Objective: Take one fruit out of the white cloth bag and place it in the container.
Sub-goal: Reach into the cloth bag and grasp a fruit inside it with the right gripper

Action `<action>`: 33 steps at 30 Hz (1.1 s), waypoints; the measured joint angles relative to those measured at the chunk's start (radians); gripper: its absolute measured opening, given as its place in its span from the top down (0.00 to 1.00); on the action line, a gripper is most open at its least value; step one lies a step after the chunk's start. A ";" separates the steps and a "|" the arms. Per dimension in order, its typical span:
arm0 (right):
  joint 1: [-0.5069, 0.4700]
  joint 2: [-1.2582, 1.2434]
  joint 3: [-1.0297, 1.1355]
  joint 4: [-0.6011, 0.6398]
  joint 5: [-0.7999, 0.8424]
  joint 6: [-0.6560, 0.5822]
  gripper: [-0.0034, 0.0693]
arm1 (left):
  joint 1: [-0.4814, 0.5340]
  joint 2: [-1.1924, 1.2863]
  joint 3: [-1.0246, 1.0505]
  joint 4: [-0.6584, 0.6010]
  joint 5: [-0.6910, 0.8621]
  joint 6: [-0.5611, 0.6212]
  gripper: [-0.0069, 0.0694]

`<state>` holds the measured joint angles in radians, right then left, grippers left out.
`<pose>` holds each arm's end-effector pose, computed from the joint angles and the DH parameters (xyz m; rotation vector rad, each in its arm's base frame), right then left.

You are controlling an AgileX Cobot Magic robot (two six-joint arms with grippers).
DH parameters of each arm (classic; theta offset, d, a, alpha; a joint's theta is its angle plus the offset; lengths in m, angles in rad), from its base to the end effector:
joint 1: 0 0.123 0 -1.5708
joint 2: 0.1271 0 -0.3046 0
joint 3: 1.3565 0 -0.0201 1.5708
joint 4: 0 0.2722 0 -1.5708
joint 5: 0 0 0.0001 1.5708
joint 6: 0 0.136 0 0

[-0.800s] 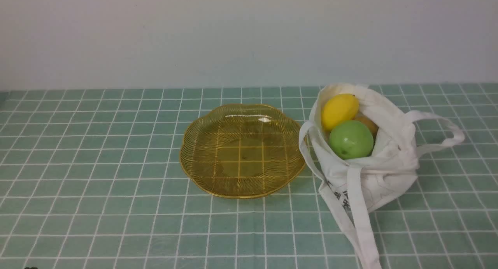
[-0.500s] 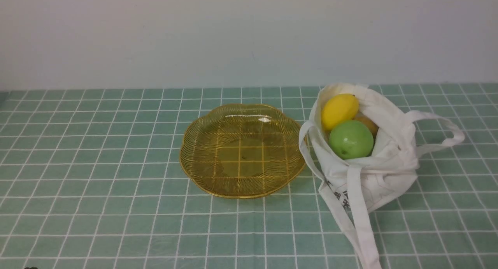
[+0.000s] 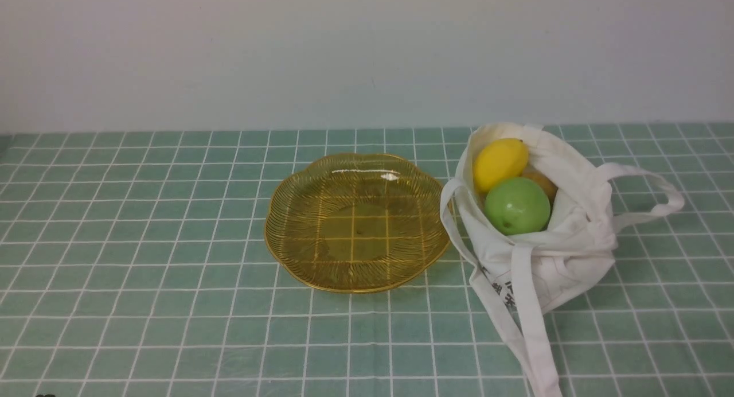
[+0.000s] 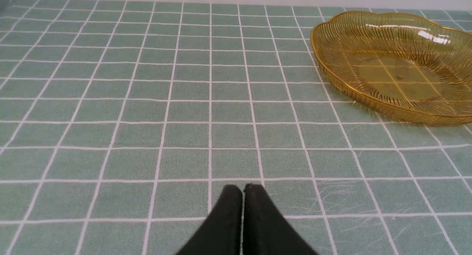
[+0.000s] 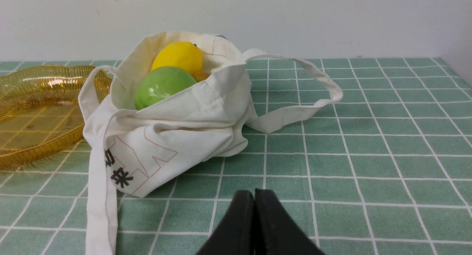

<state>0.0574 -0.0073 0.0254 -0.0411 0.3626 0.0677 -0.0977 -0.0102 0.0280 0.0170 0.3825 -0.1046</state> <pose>0.0979 0.0036 0.1588 -0.0161 1.8642 0.0464 0.0966 -0.0086 0.1555 0.0040 1.8857 -0.1218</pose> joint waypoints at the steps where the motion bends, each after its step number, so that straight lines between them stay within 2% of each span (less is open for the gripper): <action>1: 0.000 0.000 0.000 0.000 0.000 0.000 0.97 | 0.000 0.000 0.000 0.000 0.000 0.000 0.92; 25: 0.000 0.000 0.000 0.007 0.000 0.007 0.97 | 0.000 0.000 0.000 0.000 0.000 0.000 0.92; 27: 0.000 0.000 0.003 0.125 -0.030 0.083 0.97 | 0.000 0.000 0.000 0.000 0.000 0.000 0.92; 30: 0.000 0.000 0.004 0.224 -0.060 0.145 0.97 | 0.000 0.000 0.000 0.000 0.000 0.000 0.92; 31: 0.000 0.000 0.004 0.337 -0.087 0.207 0.97 | 0.000 0.000 0.000 0.000 0.000 0.000 0.92; 33: 0.000 0.000 0.004 0.380 -0.092 0.224 0.97 | 0.000 0.000 0.000 0.000 0.000 0.000 0.92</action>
<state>0.0574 -0.0073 0.0293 0.3392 0.2705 0.2922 -0.0977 -0.0102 0.0280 0.0170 0.3825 -0.1046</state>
